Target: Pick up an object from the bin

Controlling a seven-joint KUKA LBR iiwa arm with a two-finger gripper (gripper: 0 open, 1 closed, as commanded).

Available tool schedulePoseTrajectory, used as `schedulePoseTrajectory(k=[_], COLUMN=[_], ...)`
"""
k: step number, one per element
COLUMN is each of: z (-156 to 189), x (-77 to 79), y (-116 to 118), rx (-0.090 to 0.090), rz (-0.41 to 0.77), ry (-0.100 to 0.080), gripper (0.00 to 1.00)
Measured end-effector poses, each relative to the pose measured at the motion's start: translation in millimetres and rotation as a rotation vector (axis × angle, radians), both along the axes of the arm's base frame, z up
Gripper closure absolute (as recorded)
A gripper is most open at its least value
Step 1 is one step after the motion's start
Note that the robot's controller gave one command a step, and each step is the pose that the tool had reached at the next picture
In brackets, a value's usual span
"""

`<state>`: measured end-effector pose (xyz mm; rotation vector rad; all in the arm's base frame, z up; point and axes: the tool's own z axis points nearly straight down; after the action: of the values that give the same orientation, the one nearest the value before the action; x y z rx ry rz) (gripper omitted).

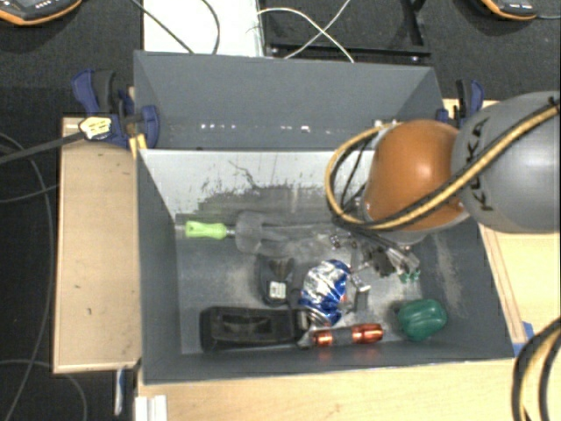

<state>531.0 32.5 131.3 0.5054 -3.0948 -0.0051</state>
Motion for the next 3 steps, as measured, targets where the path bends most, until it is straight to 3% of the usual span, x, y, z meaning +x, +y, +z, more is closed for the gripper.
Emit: schedulePoseTrajectory(k=[1, 2, 3], z=[6, -31, -60], x=[-2.5, -1.4, -1.8], y=[2, 1, 1], rx=[-0.002, 0.003, -0.001], rz=[0.069, 0.378, 0.379], ry=[-0.007, 0.002, -0.005], gripper=[0.00, 0.00, 0.00])
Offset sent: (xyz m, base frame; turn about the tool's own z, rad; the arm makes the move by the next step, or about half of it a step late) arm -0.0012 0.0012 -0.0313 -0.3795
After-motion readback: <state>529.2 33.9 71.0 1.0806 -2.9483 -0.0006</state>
